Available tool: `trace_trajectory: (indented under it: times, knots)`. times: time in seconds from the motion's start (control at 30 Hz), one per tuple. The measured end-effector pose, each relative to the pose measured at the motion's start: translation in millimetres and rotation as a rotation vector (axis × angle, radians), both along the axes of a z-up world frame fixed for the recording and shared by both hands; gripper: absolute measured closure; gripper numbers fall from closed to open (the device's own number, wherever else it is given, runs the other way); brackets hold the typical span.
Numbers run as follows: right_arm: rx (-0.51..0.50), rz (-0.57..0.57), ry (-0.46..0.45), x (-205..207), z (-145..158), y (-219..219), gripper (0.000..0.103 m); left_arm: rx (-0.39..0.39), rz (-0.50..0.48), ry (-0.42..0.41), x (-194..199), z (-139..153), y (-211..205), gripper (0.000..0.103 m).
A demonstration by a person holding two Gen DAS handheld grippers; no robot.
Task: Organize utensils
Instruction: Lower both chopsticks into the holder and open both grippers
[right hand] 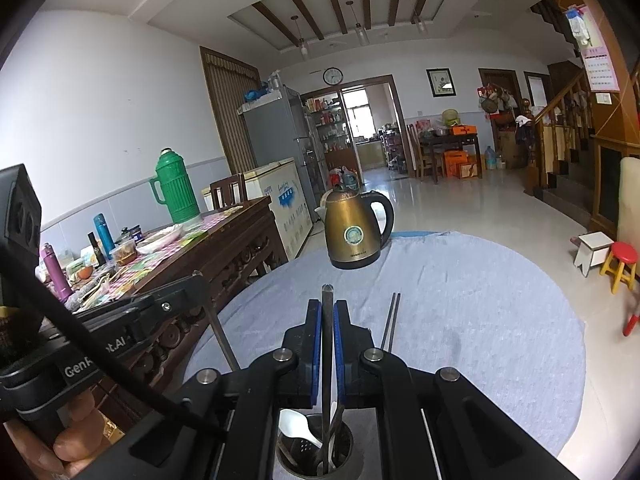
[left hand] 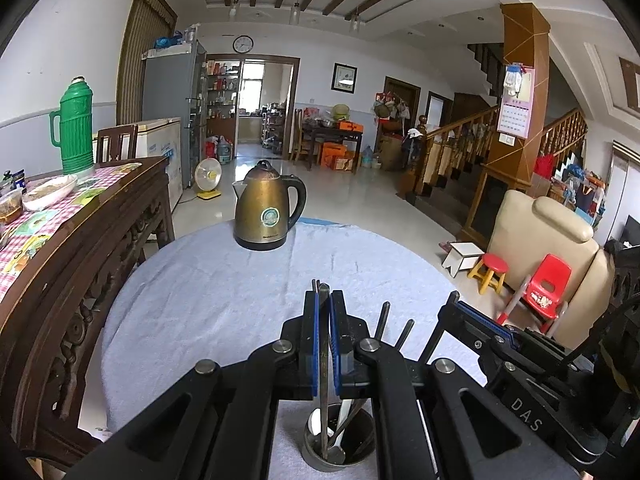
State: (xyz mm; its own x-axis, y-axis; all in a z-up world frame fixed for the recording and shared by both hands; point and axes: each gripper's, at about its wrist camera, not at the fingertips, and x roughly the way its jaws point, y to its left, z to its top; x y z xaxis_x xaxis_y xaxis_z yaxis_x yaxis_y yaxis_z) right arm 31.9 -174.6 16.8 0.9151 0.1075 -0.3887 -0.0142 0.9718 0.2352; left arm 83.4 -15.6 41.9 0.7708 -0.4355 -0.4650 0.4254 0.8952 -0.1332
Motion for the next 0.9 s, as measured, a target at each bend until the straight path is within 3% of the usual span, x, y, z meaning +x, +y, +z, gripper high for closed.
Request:
trace_trajectory:
  times: [0.9]
  knots:
    - [0.034,0.015,0.116,22.4,-26.1,-0.8,0.096,0.080,0.029,0.085,11.4,-23.9,-7.7,0.098]
